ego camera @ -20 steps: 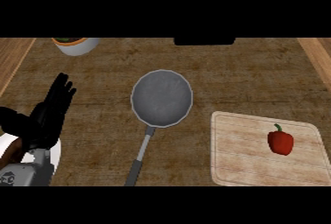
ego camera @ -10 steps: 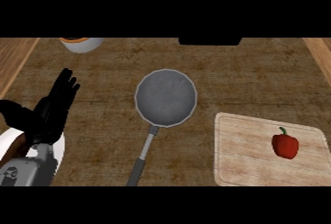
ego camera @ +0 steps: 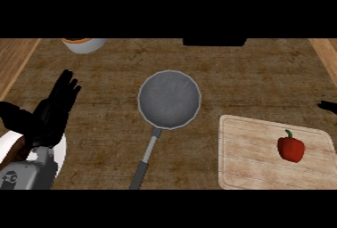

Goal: Pick the bell pepper from the cutting board and place it in the pan

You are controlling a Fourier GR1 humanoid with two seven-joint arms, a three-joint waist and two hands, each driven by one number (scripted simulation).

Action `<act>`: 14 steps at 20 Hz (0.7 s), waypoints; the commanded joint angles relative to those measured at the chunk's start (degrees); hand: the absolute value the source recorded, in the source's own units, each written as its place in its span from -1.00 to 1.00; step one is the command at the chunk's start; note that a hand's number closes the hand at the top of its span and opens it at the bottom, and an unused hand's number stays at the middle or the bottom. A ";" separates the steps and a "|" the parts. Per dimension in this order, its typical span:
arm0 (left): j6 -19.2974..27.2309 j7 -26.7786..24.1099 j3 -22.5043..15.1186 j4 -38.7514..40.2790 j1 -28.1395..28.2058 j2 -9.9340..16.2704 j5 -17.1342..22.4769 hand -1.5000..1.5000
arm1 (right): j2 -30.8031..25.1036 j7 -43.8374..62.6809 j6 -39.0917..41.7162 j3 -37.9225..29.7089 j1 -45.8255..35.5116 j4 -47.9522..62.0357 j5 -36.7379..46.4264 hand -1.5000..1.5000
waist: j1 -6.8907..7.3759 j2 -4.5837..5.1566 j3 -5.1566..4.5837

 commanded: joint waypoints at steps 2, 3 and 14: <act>-0.21 0.88 1.39 2.89 -3.52 -0.32 -0.80 0.00 | 3.18 4.82 5.64 2.94 -4.62 -1.95 4.95 -1.00 | -0.79 -0.06 0.03; -1.48 -0.13 1.60 -2.49 3.35 0.20 -0.36 0.00 | 1.66 2.56 6.80 0.26 -1.86 -3.66 4.64 -1.00 | -0.89 -0.23 0.03; -1.37 1.17 2.86 1.30 -1.56 -1.45 -1.66 0.00 | 11.77 15.34 5.06 5.65 -0.97 -14.37 19.38 -1.00 | -1.20 -0.19 0.04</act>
